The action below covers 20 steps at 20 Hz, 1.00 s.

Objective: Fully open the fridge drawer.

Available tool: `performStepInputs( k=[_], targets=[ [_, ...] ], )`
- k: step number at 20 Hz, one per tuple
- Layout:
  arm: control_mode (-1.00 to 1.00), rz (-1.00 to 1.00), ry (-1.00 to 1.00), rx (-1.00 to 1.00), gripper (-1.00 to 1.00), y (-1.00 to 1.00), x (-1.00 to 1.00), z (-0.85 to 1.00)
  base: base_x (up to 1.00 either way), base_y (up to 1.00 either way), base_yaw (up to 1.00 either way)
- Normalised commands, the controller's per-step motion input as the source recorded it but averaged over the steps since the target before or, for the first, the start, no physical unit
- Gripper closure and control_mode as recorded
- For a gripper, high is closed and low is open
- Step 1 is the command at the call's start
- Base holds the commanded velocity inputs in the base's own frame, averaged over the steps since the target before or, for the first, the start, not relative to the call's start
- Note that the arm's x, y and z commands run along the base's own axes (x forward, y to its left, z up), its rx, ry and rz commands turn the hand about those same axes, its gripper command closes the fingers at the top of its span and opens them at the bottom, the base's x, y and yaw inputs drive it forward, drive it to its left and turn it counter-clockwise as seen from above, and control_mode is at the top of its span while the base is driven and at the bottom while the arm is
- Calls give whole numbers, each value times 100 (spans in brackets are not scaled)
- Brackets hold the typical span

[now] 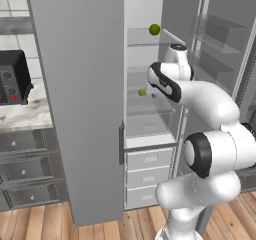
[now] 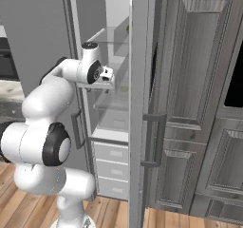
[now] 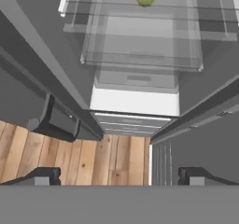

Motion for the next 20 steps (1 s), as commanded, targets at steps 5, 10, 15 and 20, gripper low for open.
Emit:
performStepInputs(
  k=[5, 10, 15, 20],
  targets=[
    [-100, 0, 0, 0, -100, 0, 58, -26, 0, 0, 0],
    [-100, 0, -3, 0, -100, -1, 17, -41, 0, 0, 0],
    [-100, 0, -3, 0, -100, -1, 15, -30, 0, 0, 0],
    [-100, 0, -4, 0, -100, -3, 30, -18, 0, 0, 0]
  ],
)
